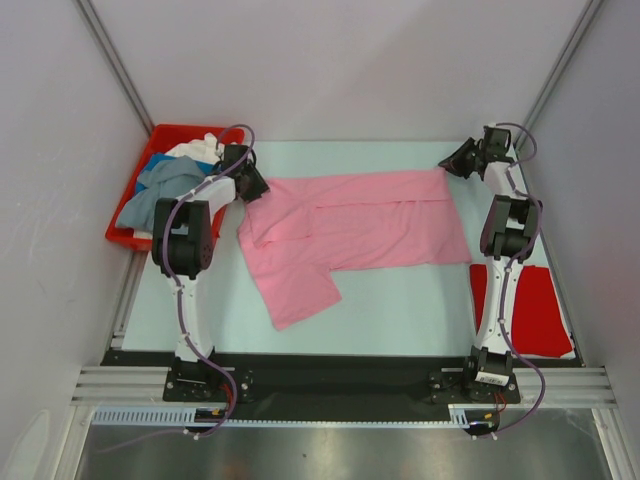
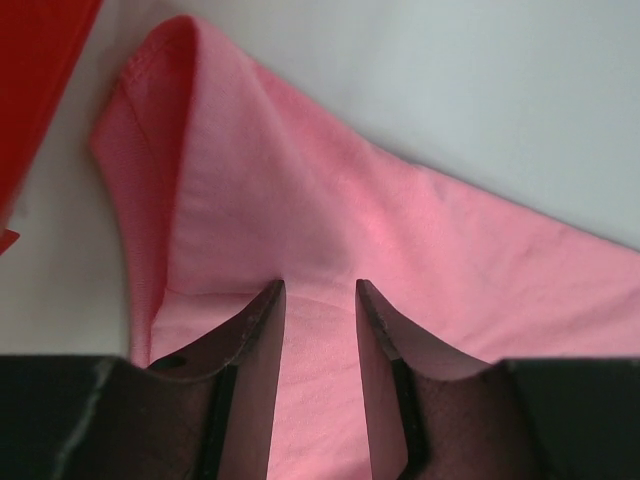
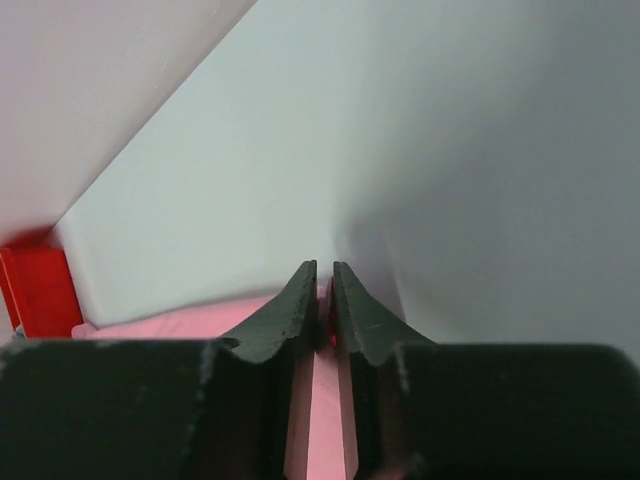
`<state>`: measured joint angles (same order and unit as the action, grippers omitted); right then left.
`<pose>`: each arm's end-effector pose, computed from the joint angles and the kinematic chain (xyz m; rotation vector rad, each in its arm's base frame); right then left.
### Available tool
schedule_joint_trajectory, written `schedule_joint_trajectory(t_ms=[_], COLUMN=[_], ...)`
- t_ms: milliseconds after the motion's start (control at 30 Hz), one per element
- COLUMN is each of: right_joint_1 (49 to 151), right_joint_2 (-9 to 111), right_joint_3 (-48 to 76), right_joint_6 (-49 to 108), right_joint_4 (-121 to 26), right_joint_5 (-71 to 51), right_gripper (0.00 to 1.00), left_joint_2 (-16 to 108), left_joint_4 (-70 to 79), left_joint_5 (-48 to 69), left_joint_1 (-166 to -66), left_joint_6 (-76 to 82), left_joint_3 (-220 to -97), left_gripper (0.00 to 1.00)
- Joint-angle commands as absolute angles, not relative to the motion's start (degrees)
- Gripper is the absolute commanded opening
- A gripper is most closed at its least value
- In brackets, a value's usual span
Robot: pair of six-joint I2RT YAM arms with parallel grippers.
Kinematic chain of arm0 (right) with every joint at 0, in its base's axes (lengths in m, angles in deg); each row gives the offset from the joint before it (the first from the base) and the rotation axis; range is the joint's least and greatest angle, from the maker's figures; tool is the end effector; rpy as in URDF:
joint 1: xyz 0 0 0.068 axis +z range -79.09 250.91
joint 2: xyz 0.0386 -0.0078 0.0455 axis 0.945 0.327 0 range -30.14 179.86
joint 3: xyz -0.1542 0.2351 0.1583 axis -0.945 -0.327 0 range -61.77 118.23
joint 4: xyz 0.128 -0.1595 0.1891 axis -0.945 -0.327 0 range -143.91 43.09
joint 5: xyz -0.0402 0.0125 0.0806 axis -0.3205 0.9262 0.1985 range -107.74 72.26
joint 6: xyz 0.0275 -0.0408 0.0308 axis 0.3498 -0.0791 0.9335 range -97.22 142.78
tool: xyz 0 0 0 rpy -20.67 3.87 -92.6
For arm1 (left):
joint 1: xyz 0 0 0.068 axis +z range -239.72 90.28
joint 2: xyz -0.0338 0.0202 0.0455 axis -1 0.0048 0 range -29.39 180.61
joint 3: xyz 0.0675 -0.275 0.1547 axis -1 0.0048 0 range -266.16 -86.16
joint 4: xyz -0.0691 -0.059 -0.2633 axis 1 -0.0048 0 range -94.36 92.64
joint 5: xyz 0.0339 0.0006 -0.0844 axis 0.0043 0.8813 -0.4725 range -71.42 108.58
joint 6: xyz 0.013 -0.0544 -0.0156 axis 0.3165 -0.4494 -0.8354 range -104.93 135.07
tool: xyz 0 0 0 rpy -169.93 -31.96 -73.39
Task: Fold and stack the t-shirts
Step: Fold the tshirt
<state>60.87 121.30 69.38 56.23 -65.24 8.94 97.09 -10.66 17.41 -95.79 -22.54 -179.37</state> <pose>0.6447 -0.0952 0.1598 0.5950 2.1837 0.7416 0.5368 -0.0579 0.1889 -0.6478 2.3299 -0.3812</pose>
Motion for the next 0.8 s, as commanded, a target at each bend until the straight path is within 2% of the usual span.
schedule_joint_trajectory(t_ms=[0, 33, 67, 333, 633, 700, 733, 767], right_joint_1=[60.45, 60.28, 60.19, 59.05, 58.26, 58.08, 58.08, 58.08], right_joint_2=[122.79, 122.97, 123.23, 122.88, 125.42, 126.57, 127.01, 127.88], right_joint_3=[71.82, 72.0, 72.0, 67.69, 69.53, 71.29, 73.73, 75.15], right_joint_6=[58.72, 59.86, 60.48, 66.8, 69.45, 68.93, 68.4, 67.52], right_joint_4=[-60.54, -60.28, -59.14, -51.14, -52.18, -53.06, -54.2, -55.6], right_joint_5=[11.52, 11.53, 11.62, 5.29, 0.37, 1.15, 1.85, 2.91], right_gripper=[0.16, 0.11, 0.0, 0.0, 0.0, 0.06, 0.12, 0.25], left_joint_2=[97.61, 97.87, 97.88, 99.72, 104.63, 106.04, 106.49, 106.75], left_joint_4=[-11.59, -11.94, -11.95, -14.93, -16.25, -15.9, -15.29, -14.76], left_joint_5=[18.41, 18.41, 18.41, 20.25, 19.82, 19.02, 16.5, 15.69], left_joint_1=[-95.44, -95.44, -95.35, -94.65, -94.56, -94.64, -94.56, -94.73], left_joint_6=[-24.13, -24.22, -24.39, -28.17, -26.69, -25.2, -24.4, -23.79], left_joint_3=[-182.14, -182.14, -182.14, -182.32, -188.97, -191.18, -192.32, -193.73], left_gripper=[0.4, 0.4, 0.4, 0.39, 0.37, 0.38, 0.4, 0.43])
